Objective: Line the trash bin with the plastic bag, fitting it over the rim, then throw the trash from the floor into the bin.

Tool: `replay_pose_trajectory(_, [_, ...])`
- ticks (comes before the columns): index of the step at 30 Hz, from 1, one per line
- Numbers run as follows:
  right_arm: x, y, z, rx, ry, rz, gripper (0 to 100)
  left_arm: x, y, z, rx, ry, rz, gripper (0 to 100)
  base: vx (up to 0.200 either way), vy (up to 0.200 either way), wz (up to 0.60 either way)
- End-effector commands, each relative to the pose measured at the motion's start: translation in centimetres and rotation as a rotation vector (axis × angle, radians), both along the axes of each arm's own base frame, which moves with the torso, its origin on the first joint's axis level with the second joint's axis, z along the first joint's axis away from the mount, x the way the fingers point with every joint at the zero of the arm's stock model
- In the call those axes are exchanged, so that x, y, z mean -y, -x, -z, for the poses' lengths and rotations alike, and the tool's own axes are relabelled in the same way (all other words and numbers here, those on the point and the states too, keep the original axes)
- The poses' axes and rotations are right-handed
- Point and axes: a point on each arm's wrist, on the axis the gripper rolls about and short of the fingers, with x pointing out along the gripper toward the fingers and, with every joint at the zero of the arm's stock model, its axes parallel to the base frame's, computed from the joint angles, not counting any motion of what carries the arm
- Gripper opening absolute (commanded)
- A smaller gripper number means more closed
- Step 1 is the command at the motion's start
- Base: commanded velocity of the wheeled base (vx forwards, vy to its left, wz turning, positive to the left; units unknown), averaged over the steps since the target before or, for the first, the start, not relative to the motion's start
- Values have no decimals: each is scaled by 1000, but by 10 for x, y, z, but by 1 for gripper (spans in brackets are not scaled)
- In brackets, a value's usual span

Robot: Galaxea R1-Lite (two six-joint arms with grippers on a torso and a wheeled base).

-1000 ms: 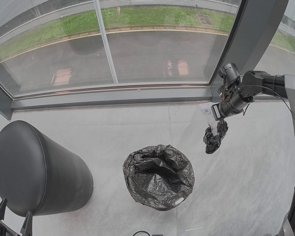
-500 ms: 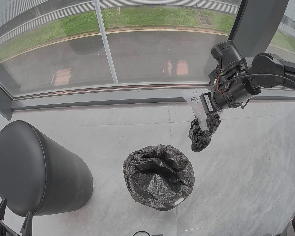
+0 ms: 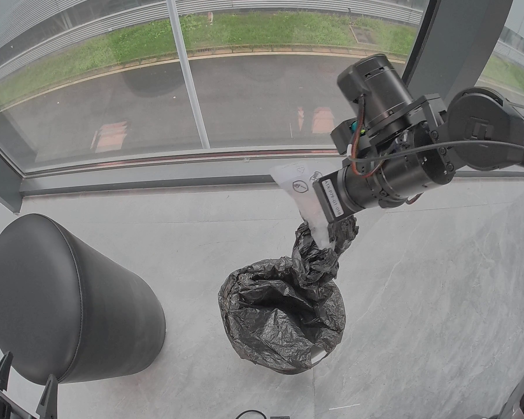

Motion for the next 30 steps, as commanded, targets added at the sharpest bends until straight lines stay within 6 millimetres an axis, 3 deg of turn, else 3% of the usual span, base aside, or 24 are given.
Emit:
replay_pose_trajectory(1, [-29, 2, 21, -24, 28, -56, 0, 0, 0, 5, 0, 1, 0, 100, 0, 0, 0])
replay_pose_trajectory(6, [-46, -6, 36, 4, 32, -51, 0, 0, 0, 5, -2, 1, 0, 100, 0, 0, 0])
replay_pose_trajectory(9, [-57, -11, 52, -6, 42, -58, 0, 0, 0, 5, -2, 1, 0, 100, 0, 0, 0])
replay_pose_trajectory(16, [-79, -5, 97, -91, 126, -107, 0, 0, 0, 5, 0, 1, 0, 100, 0, 0, 0])
replay_pose_trajectory(23, [-88, -12, 130, -127, 131, -79, 0, 0, 0, 5, 0, 1, 0, 100, 0, 0, 0])
replay_pose_trajectory(30, [-85, -8, 152, -144, 150, -80, 0, 0, 0, 5, 0, 1, 0, 100, 0, 0, 0])
